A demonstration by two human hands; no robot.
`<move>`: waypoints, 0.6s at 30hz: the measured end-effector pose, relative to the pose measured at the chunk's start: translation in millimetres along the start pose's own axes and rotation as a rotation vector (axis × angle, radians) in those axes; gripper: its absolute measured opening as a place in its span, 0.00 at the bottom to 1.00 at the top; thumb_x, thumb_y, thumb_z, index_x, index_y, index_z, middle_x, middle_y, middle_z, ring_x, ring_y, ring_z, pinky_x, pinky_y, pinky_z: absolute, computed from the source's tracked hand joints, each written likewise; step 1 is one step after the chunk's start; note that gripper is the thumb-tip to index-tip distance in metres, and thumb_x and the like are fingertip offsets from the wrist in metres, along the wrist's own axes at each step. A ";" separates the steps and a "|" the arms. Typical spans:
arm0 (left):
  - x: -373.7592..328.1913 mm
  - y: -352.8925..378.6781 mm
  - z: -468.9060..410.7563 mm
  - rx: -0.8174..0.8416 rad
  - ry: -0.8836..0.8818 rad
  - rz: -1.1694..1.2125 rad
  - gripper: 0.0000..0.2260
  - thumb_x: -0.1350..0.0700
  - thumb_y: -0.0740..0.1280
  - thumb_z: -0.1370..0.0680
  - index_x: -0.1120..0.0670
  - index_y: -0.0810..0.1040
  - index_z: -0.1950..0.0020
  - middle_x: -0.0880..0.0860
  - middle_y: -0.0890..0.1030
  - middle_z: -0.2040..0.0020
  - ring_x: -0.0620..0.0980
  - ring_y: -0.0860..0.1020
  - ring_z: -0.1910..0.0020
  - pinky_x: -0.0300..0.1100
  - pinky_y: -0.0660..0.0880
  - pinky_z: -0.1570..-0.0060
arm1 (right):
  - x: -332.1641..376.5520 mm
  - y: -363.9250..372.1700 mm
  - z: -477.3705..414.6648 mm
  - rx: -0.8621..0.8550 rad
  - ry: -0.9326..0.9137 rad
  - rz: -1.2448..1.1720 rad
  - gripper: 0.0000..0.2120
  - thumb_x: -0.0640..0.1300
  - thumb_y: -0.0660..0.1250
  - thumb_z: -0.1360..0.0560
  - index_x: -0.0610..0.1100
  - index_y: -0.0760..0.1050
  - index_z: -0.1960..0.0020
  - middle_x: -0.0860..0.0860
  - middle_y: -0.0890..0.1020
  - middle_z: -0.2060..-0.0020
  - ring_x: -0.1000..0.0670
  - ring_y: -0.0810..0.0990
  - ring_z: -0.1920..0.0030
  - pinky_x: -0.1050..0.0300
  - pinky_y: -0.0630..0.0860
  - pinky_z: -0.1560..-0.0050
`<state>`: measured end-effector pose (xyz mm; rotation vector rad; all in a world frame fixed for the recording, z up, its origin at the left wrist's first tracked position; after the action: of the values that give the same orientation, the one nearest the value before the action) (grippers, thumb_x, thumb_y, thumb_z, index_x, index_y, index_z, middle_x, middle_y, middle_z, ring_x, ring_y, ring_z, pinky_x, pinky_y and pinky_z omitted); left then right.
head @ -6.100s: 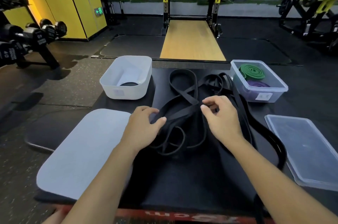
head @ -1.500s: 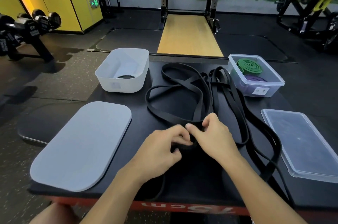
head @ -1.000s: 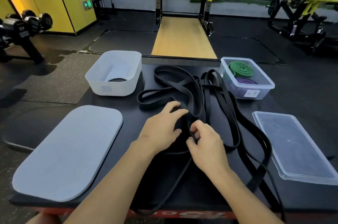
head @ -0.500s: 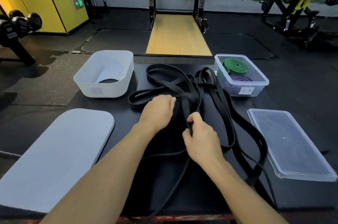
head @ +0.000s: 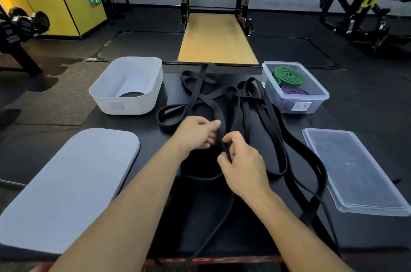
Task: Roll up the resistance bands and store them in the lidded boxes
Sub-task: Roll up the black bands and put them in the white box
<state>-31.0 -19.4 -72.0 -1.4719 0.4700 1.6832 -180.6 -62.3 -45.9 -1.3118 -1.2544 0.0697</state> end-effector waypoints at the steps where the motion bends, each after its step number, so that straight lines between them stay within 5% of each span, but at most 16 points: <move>1: 2.7 10.1 3.3 0.056 -0.017 -0.058 0.17 0.44 0.70 0.19 0.60 0.82 0.53 0.53 0.84 0.59 0.47 0.83 0.62 0.39 0.83 0.60 | 6.0 2.8 1.3 0.032 -0.042 -0.003 0.10 0.45 0.67 0.23 0.55 0.68 0.45 0.57 0.70 0.70 0.55 0.72 0.68 0.53 0.73 0.62; 4: 4.3 19.2 11.4 0.066 0.012 -0.176 0.21 0.40 0.72 0.22 0.56 0.72 0.60 0.53 0.77 0.64 0.47 0.79 0.63 0.43 0.85 0.57 | 10.5 12.4 7.7 0.149 -0.070 -0.059 0.10 0.45 0.67 0.26 0.55 0.66 0.52 0.54 0.72 0.70 0.52 0.73 0.68 0.49 0.74 0.65; 8: 10.0 14.7 17.6 0.031 0.031 -0.166 0.17 0.54 0.71 0.20 0.54 0.67 0.64 0.53 0.72 0.67 0.48 0.75 0.66 0.46 0.85 0.57 | 3.8 19.3 13.4 0.218 -0.047 -0.164 0.13 0.44 0.69 0.27 0.56 0.66 0.51 0.51 0.76 0.69 0.51 0.74 0.68 0.48 0.77 0.62; 12: 21.3 2.9 20.7 -0.074 0.026 -0.060 0.11 0.57 0.71 0.19 0.54 0.70 0.56 0.51 0.75 0.67 0.50 0.75 0.64 0.49 0.83 0.58 | -12.2 15.2 6.1 0.130 0.180 -0.493 0.07 0.46 0.66 0.19 0.50 0.67 0.48 0.47 0.83 0.66 0.49 0.80 0.67 0.50 0.79 0.63; 15: 18.8 2.7 30.0 -0.082 0.077 -0.076 0.07 0.54 0.70 0.18 0.51 0.74 0.54 0.44 0.80 0.71 0.43 0.77 0.70 0.39 0.76 0.61 | -33.1 15.3 -1.2 0.028 0.412 -0.623 0.08 0.48 0.64 0.17 0.48 0.70 0.41 0.47 0.83 0.61 0.52 0.82 0.68 0.51 0.83 0.63; 18: 13.0 9.3 35.5 -0.039 0.110 -0.205 0.10 0.51 0.69 0.17 0.58 0.78 0.47 0.53 0.85 0.62 0.45 0.78 0.68 0.45 0.77 0.61 | -44.6 21.0 -11.1 0.003 0.529 -0.717 0.08 0.50 0.65 0.17 0.47 0.74 0.41 0.47 0.82 0.53 0.52 0.82 0.68 0.56 0.81 0.64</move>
<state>-60.2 5.7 -77.7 -1.5906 0.3347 1.4635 -178.7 -91.7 -87.0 -0.7373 -1.1809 -0.7360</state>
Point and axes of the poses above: each hand's wrist, its own z-axis away from the middle knuckle, its own y-axis out of the palm, x = y × z, the point moved 10 cm from there along -z, towards the middle knuckle
